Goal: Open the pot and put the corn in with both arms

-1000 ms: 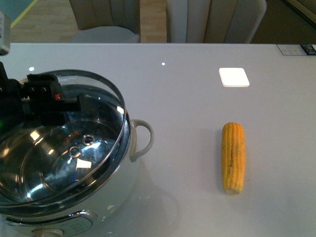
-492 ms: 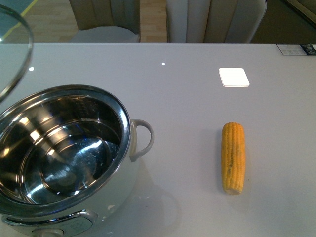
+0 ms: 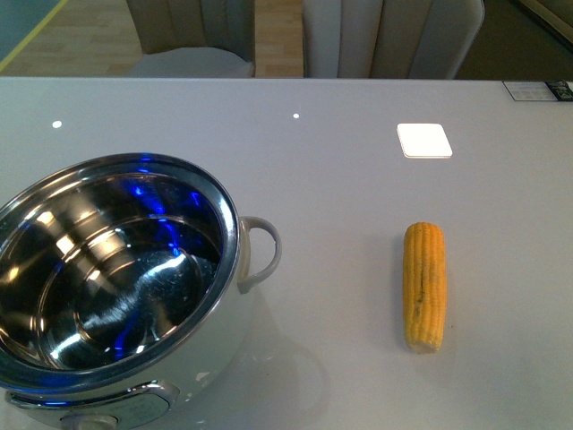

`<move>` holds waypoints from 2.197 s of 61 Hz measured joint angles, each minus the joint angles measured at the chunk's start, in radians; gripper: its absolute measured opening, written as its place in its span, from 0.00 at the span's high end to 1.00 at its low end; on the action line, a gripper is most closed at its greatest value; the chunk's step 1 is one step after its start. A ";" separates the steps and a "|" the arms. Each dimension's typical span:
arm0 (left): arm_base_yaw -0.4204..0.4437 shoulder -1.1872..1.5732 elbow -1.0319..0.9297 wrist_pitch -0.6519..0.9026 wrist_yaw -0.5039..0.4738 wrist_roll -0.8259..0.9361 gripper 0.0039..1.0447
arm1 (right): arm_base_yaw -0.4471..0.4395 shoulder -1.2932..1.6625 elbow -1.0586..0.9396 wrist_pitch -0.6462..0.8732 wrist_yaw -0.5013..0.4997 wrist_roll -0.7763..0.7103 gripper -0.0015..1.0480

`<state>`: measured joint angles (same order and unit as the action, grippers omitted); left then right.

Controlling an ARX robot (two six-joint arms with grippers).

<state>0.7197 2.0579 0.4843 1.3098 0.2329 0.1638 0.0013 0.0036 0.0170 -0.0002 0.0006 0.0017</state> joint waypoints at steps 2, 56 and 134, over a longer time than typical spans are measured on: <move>0.018 0.056 0.021 0.022 0.010 0.005 0.60 | 0.000 0.000 0.000 0.000 0.000 0.000 0.08; -0.087 0.568 0.309 0.076 0.054 -0.020 0.60 | 0.000 0.000 0.000 0.000 0.000 0.000 0.08; -0.120 0.117 0.197 -0.050 0.082 -0.168 0.06 | 0.000 0.000 0.000 0.000 0.000 0.000 0.08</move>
<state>0.5995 2.1754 0.6815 1.2598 0.3153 -0.0040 0.0013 0.0036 0.0170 -0.0002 0.0006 0.0017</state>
